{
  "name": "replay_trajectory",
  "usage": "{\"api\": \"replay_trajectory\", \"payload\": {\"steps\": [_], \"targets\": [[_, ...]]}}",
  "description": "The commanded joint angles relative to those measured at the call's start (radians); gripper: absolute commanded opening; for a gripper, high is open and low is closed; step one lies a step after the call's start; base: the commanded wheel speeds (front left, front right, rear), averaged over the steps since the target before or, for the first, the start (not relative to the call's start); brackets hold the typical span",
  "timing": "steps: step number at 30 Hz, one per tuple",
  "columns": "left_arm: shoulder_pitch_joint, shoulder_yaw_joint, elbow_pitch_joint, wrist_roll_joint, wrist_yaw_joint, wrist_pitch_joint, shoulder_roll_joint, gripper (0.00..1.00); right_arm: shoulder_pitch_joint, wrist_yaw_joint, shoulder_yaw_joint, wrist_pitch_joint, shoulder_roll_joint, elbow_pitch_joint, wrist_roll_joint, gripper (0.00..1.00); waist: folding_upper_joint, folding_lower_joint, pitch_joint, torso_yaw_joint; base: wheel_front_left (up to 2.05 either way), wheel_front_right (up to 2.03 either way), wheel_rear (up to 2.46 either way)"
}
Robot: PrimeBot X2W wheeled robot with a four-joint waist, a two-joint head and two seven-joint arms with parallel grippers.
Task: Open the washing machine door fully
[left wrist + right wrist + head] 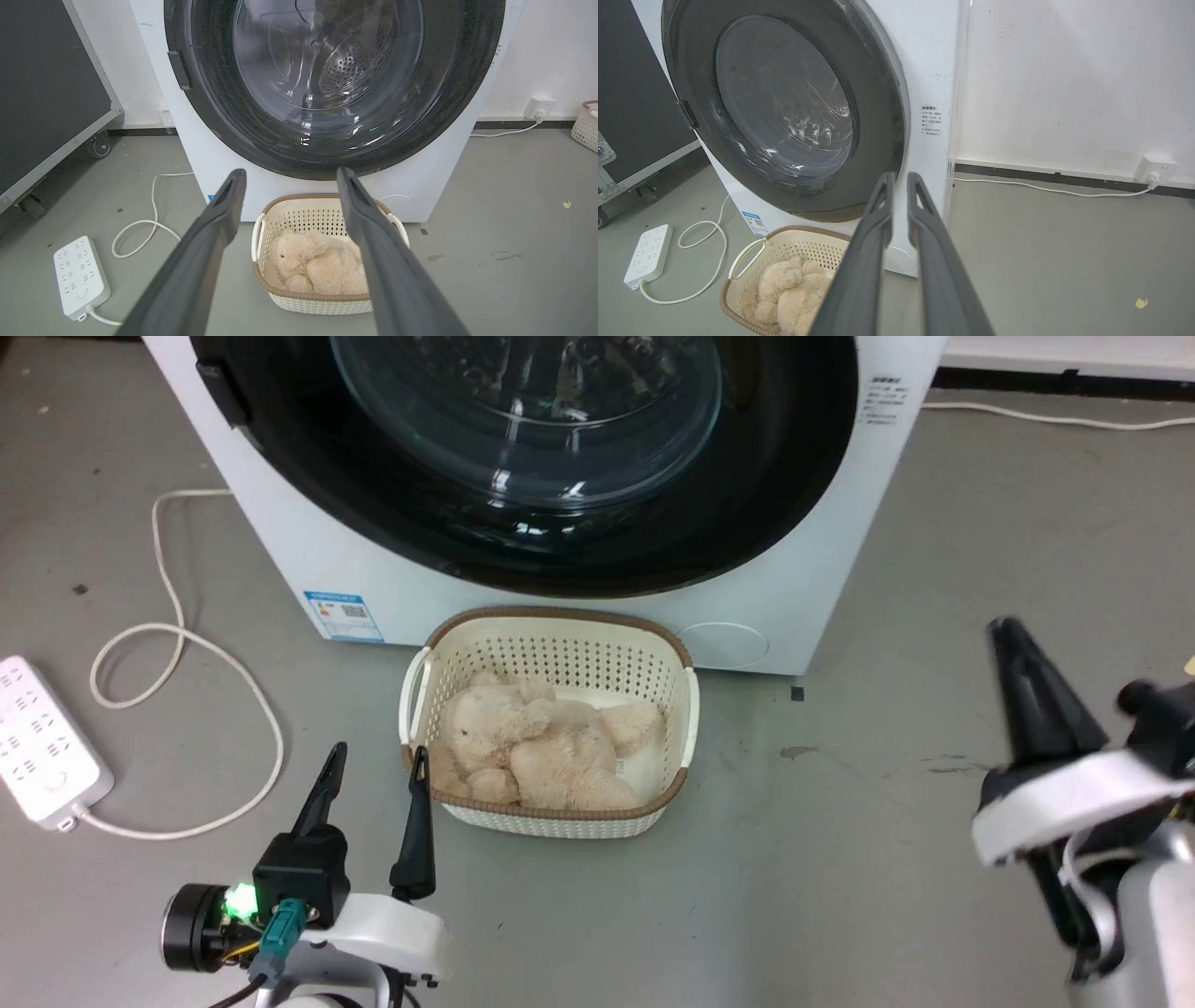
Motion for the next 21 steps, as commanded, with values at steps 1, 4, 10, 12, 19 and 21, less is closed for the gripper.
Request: {"api": "replay_trajectory", "payload": {"steps": [1,4,10,12,19,21], "targets": [[-0.019,-0.005,-0.007,-0.001,0.005,-0.012,0.004,1.00,-0.033,0.000,-0.007,0.003,-0.008,0.007,0.014,0.00,-0.0001,-0.0002,0.006,0.006,0.00,0.00,0.00],[-0.024,-0.011,-0.013,-0.002,0.008,-0.018,0.004,1.00,-0.082,0.000,-0.027,0.021,-0.004,0.033,0.053,0.00,-0.0001,-0.0002,0.018,0.013,0.00,0.00,0.00],[-0.036,-0.016,-0.025,-0.002,0.015,-0.031,0.006,1.00,-0.198,0.000,-0.093,0.073,0.022,0.104,0.150,0.00,-0.0001,-0.0002,0.050,0.028,0.00,0.00,0.00],[-0.040,-0.017,-0.030,-0.003,0.018,-0.035,0.006,1.00,-0.240,0.000,-0.112,0.091,0.024,0.131,0.174,0.00,-0.0001,-0.0002,0.061,0.034,0.00,0.00,0.00],[-0.055,-0.028,-0.038,-0.004,0.023,-0.050,0.006,1.00,-0.389,-0.001,-0.178,0.163,0.029,0.243,0.248,0.00,-0.0001,-0.0002,0.101,0.056,0.00,0.00,0.00],[-0.060,-0.032,-0.042,-0.005,0.025,-0.054,0.006,1.00,-0.429,-0.001,-0.191,0.181,0.029,0.271,0.261,0.00,-0.0001,-0.0002,0.114,0.063,0.00,0.00,0.00]]}}
